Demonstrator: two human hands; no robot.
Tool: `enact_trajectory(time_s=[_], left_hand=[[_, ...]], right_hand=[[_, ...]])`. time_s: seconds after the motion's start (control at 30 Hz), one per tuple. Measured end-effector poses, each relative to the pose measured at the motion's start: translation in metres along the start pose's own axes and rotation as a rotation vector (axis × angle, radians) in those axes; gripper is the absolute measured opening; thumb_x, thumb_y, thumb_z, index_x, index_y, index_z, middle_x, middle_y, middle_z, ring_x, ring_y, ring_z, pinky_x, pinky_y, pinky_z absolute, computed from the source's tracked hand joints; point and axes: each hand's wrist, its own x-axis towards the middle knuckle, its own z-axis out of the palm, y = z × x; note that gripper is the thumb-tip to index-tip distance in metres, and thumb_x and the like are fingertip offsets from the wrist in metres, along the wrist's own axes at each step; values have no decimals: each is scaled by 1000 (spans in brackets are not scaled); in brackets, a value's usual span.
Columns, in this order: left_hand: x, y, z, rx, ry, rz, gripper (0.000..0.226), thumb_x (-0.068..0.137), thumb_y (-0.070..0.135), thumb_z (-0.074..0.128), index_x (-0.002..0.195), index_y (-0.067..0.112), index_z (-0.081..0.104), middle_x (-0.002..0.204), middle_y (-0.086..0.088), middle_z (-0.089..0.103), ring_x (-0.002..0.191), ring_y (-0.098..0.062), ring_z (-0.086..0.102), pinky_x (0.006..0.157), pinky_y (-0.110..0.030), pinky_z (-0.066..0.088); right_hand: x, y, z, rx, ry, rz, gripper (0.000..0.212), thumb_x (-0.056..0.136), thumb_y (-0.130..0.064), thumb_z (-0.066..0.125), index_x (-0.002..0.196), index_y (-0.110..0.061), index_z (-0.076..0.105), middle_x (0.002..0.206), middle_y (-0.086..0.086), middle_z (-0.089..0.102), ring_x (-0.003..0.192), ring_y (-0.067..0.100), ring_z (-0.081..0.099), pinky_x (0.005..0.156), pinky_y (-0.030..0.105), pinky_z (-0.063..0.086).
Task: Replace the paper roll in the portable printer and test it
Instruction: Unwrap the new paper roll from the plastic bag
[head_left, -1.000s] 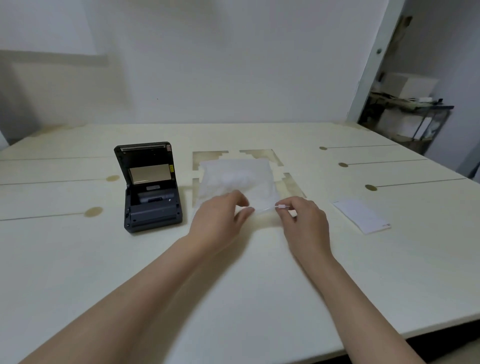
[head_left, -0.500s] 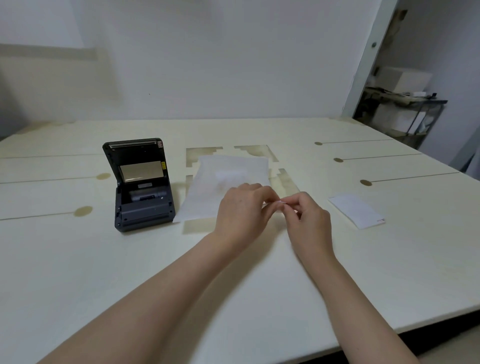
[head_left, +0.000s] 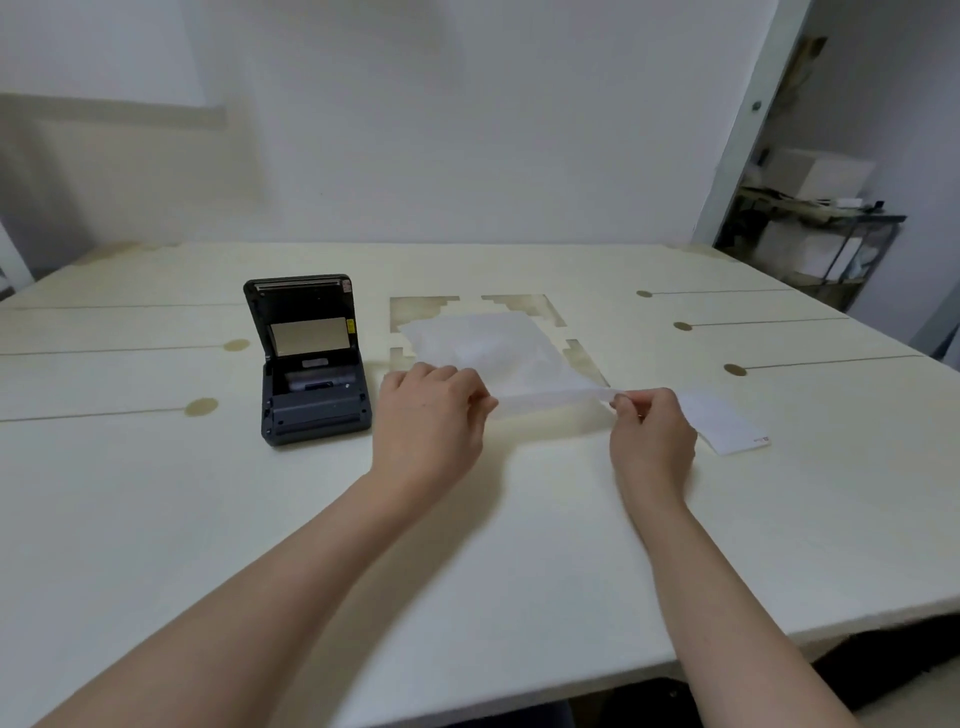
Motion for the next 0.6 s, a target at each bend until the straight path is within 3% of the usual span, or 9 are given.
enact_trajectory(time_s=[0.17, 0.3, 0.43, 0.53, 0.6], left_hand=[[-4, -5, -19, -41, 74, -52, 19, 91, 36, 57, 80, 24, 67, 77, 10, 69, 89, -21, 58, 84, -36, 37], [0, -10, -28, -157, -54, -131, 20, 80, 38, 46, 75, 27, 63, 83, 13, 67, 93, -16, 53, 87, -32, 32], [17, -16, -21, -340, -176, -190, 31, 87, 47, 42, 99, 33, 68, 107, 15, 64, 109, -14, 50, 89, -31, 35], [42, -22, -3, -350, -199, -219, 36, 97, 44, 41, 122, 30, 62, 130, 7, 60, 126, -17, 47, 102, -39, 40], [59, -28, 12, -337, -274, -203, 42, 100, 42, 37, 135, 25, 54, 143, 3, 53, 135, -18, 42, 108, -40, 37]], right_hand=[[0, 3, 0, 211, 55, 34, 7, 98, -16, 51, 98, -11, 56, 96, -2, 75, 92, 23, 67, 70, 30, 42], [4, 5, -2, 281, 17, 52, 12, 99, -17, 48, 101, -13, 59, 102, 2, 71, 95, 22, 65, 73, 29, 43], [13, -8, -8, 353, -87, 33, 23, 101, -20, 42, 107, -21, 64, 111, -6, 70, 111, 17, 62, 97, 36, 49], [24, -29, -11, 307, -83, -17, 38, 103, -36, 36, 101, -20, 70, 107, -5, 74, 107, 15, 65, 98, 36, 47], [33, -43, -8, 190, -145, -94, 38, 102, -36, 36, 102, -20, 70, 110, -2, 74, 108, 21, 63, 93, 34, 44]])
